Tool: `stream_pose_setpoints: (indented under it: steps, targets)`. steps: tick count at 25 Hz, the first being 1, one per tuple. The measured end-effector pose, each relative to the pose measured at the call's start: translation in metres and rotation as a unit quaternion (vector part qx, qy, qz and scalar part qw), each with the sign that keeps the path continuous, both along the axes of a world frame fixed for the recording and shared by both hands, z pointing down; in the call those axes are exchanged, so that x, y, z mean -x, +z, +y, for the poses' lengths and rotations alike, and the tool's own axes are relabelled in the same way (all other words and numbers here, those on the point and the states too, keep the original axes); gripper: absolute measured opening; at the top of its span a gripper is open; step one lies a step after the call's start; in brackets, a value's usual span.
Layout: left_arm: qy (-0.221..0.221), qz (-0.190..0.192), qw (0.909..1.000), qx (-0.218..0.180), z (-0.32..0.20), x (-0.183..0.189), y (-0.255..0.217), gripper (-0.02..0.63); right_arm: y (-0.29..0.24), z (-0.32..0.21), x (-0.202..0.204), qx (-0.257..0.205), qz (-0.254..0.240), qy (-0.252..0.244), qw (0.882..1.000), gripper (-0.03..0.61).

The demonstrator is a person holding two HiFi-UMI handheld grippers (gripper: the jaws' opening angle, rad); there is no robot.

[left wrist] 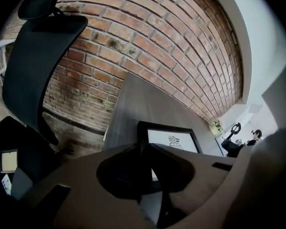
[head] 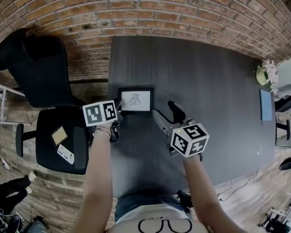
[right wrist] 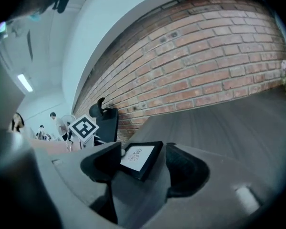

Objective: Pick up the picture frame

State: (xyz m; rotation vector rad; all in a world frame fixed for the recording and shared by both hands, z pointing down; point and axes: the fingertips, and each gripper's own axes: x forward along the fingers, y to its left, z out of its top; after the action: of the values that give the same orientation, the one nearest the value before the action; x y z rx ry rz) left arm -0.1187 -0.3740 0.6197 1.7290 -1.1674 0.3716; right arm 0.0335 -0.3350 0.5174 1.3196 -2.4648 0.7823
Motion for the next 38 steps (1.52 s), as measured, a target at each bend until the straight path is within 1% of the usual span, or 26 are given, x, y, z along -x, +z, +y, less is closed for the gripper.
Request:
stream_pose_setpoints:
  steps: [4,7,9,11,12,14,16,20,22,24,26,27,31,38]
  targets:
    - [0.0,0.012,0.9999,0.005,0.0,0.0,0.0,0.071,0.009,-0.006,0.003,0.052,-0.068,0.004,0.996,0.293]
    - [0.0,0.014,0.9999,0.007,0.0,0.0,-0.001,0.071,0.023,-0.013,0.007,0.099,-0.11,0.009,0.989,0.293]
    - [-0.001,0.017,0.9998,0.008,0.0,0.0,-0.001,0.071,0.037,-0.017,0.01,0.139,-0.142,0.015,0.98,0.293]
    - [0.0,0.018,0.9998,0.009,0.0,0.0,-0.001,0.071,0.051,-0.02,0.014,0.175,-0.176,0.022,0.968,0.291]
    - [0.0,0.018,0.9998,0.009,0.0,-0.001,-0.001,0.071,0.056,-0.022,0.015,0.188,-0.189,0.025,0.964,0.277]
    - [0.002,0.017,0.9998,0.008,0.0,-0.001,-0.001,0.071,0.065,-0.027,0.018,0.205,-0.206,0.03,0.957,0.244]
    - [0.004,0.017,0.9998,0.009,0.0,-0.002,-0.001,0.071,0.071,-0.03,0.025,0.223,-0.221,0.025,0.949,0.232]
    - [0.004,0.019,0.9998,0.009,-0.001,-0.001,-0.001,0.071,0.075,-0.035,0.045,0.262,-0.262,0.0,0.929,0.21]
    - [0.004,0.019,0.9998,0.01,-0.001,-0.001,0.0,0.071,0.077,-0.036,0.054,0.276,-0.275,-0.009,0.921,0.182]
    - [0.004,0.02,0.9997,0.009,-0.001,0.0,0.0,0.071,0.079,-0.037,0.06,0.284,-0.28,-0.016,0.917,0.149]
    - [0.004,0.021,0.9997,0.01,-0.002,0.0,0.001,0.071,0.08,-0.037,0.062,0.288,-0.282,-0.016,0.915,0.094]
    - [0.003,0.022,0.9997,0.01,-0.002,0.0,0.001,0.069,0.081,-0.038,0.062,0.289,-0.287,-0.014,0.913,0.054]
    - [0.002,0.023,0.9997,0.01,-0.002,0.0,0.001,0.069,0.076,-0.039,0.064,0.287,-0.323,-0.013,0.902,0.02]
    - [0.0,0.022,0.9997,0.01,-0.001,0.001,0.0,0.072,0.076,-0.038,0.064,0.29,-0.332,-0.006,0.897,0.015]
